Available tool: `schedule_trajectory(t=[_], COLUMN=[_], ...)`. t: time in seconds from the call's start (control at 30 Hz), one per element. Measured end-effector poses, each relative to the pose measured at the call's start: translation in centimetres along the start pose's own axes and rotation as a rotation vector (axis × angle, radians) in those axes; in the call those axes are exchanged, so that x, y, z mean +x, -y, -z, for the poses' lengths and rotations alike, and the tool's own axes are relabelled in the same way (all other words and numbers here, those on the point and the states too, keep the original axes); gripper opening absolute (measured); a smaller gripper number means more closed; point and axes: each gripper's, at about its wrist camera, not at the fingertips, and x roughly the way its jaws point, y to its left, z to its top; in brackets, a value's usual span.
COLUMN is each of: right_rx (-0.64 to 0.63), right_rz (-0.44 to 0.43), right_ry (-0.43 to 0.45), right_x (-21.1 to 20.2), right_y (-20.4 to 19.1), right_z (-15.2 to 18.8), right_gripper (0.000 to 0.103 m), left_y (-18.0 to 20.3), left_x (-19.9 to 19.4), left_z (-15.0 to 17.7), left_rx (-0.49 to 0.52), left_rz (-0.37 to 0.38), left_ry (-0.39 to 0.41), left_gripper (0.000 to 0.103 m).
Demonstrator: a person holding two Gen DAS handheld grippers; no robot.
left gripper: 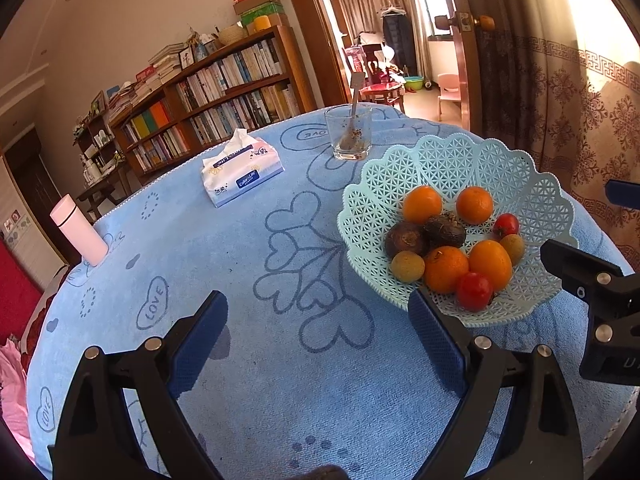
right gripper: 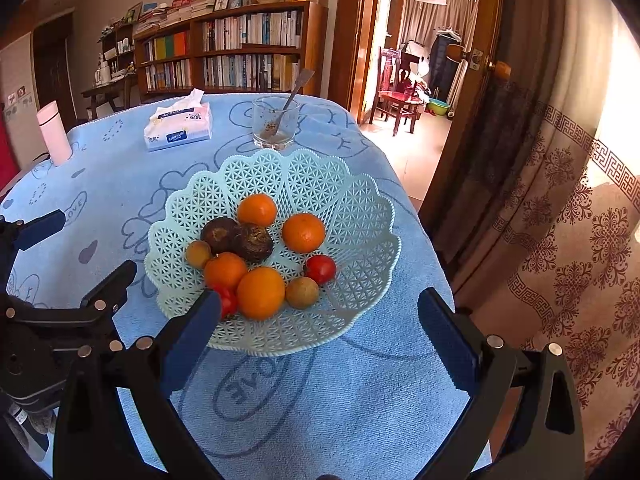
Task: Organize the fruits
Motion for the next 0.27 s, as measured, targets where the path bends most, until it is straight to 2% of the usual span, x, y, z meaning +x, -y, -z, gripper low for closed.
schedule_trajectory(t=[0.17,0.27], right_rx=[-0.002,0.010], right_rz=[-0.025,-0.089], right_ry=[-0.005,0.002], right_x=[-0.1,-0.4], right_y=[-1.0,-2.4], right_z=[0.0,0.5], right_gripper=[0.100,0.100], left_y=[-2.2,-4.9], left_x=[0.8,1.5], left_z=[1.0,2.5], left_rx=[-0.071,-0.139], left_rz=[0.023,0.021], left_ry=[-0.071,-0.125], left_gripper=[0.091,0.091])
